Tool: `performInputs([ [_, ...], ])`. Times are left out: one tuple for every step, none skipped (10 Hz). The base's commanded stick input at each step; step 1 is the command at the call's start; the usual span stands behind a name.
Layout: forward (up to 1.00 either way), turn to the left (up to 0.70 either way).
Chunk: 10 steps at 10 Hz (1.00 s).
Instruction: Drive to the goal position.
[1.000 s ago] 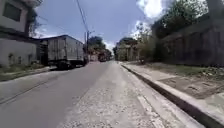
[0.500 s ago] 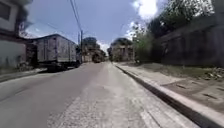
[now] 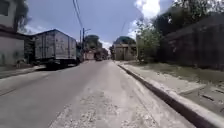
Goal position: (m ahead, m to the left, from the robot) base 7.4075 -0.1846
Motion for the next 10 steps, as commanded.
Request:
performInputs([
  [1.00,0.00],
  [1.00,-0.07],
  [1.00,-0.26],
  [1.00,-0.37],
  [1.00,-0.30],
  [1.00,0.00],
  [1.00,0.00],
  [1.00,0.00],
  [1.00,0.00],
  [1.00,0.00],
])
